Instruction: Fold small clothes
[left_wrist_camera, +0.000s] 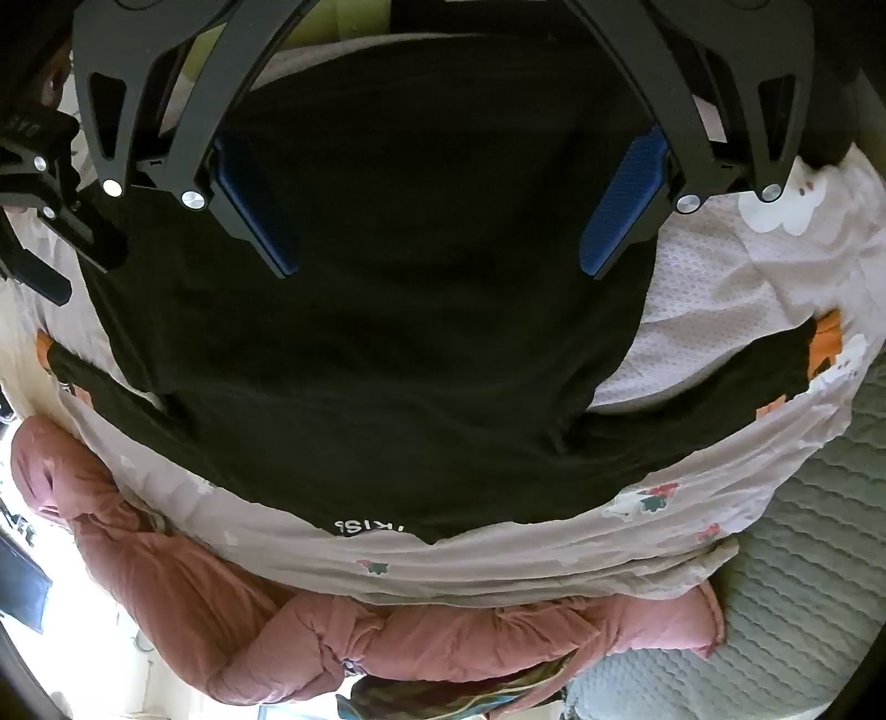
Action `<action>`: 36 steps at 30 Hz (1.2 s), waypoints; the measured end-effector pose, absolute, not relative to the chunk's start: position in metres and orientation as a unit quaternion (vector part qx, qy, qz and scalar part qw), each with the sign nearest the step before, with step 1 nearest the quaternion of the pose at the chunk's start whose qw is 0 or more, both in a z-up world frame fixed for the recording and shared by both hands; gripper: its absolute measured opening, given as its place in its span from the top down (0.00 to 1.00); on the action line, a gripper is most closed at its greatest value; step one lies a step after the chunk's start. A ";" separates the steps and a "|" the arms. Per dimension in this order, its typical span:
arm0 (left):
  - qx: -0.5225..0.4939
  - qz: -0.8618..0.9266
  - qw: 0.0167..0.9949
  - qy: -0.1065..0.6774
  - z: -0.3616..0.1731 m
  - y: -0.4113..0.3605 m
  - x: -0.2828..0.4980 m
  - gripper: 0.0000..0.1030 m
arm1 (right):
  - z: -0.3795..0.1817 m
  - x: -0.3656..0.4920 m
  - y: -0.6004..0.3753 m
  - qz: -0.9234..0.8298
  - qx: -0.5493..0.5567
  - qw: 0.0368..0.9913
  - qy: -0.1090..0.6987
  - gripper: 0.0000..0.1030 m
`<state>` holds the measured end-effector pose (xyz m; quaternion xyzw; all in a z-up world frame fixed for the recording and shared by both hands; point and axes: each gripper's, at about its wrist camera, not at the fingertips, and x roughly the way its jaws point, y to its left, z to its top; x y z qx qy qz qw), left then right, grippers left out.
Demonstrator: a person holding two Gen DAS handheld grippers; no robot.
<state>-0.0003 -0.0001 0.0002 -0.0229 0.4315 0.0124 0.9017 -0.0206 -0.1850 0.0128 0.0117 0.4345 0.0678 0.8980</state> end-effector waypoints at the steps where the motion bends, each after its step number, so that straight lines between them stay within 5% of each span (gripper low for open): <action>1: -0.023 0.012 0.901 0.432 0.000 0.000 0.000 0.08 | 0.012 -0.020 -0.185 0.069 0.011 0.897 0.436 0.04; 36: -0.022 0.012 0.904 0.426 0.001 0.004 -0.001 0.08 | 0.018 -0.022 -0.182 0.063 -0.008 0.901 0.429 0.04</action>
